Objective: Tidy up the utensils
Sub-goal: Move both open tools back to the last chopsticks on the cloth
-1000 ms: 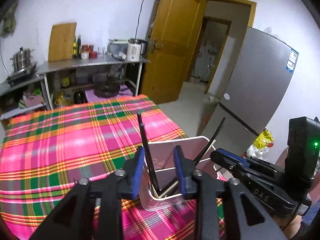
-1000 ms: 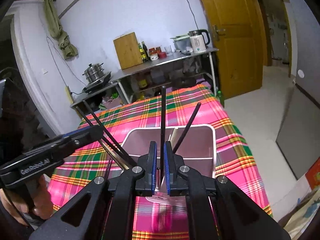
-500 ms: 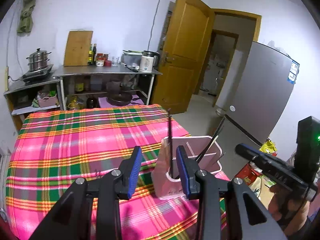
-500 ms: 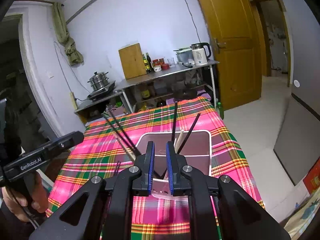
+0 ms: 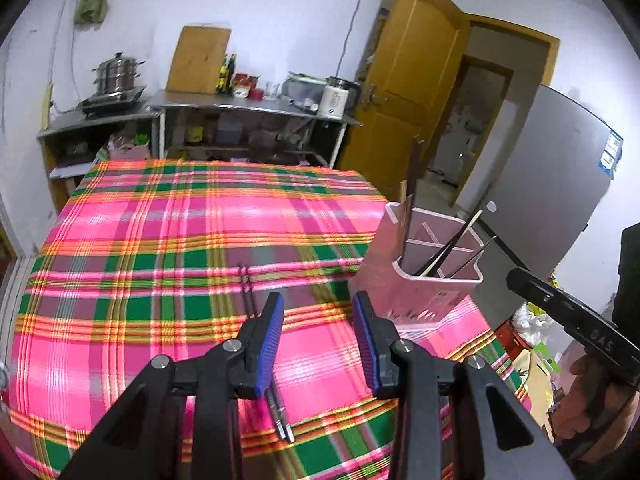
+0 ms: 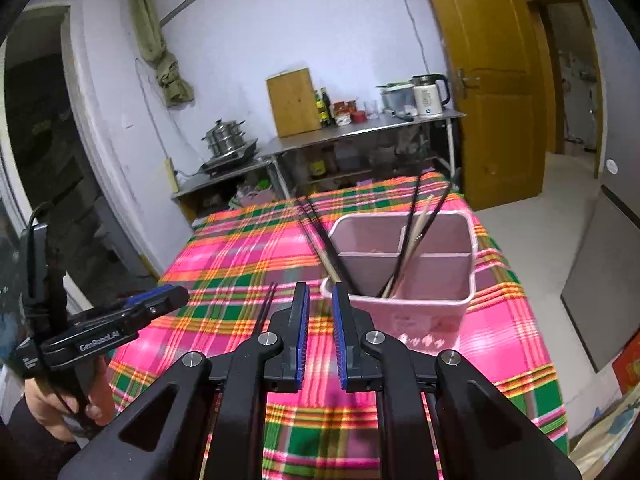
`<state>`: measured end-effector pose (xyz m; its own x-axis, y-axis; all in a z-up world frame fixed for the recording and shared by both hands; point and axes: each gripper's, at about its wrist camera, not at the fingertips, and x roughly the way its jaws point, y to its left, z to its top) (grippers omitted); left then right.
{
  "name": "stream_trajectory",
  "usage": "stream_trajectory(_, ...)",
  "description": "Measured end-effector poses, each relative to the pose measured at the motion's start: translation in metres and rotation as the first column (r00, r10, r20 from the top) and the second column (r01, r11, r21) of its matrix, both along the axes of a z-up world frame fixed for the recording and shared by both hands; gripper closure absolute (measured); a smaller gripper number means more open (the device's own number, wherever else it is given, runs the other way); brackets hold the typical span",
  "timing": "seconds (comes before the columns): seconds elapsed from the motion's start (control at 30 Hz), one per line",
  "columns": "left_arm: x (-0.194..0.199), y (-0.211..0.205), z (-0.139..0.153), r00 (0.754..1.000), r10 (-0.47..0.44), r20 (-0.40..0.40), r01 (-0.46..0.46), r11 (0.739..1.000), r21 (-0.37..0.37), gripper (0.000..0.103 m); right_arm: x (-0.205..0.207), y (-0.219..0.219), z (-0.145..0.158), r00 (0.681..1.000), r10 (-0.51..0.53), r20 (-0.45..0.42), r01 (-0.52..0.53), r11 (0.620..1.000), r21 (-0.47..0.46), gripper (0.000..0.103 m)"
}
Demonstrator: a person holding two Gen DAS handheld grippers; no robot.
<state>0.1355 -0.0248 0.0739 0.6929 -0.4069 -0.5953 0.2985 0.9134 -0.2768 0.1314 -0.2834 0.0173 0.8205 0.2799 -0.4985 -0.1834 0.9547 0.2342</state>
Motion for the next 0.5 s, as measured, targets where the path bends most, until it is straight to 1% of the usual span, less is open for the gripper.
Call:
stream_trajectory(0.27,0.0,0.015,-0.024,0.998,0.037,-0.048,-0.037,0.999,0.005,0.066,0.002,0.024,-0.021,0.998,0.055,-0.042,-0.056,0.998,-0.018,0.091)
stream_trajectory(0.5,0.012,0.019,-0.053,0.993,0.056,-0.106,-0.055,0.998,0.018,0.066,0.011,0.04,-0.04,0.992,0.086,-0.093,-0.09,0.995,-0.035,0.091)
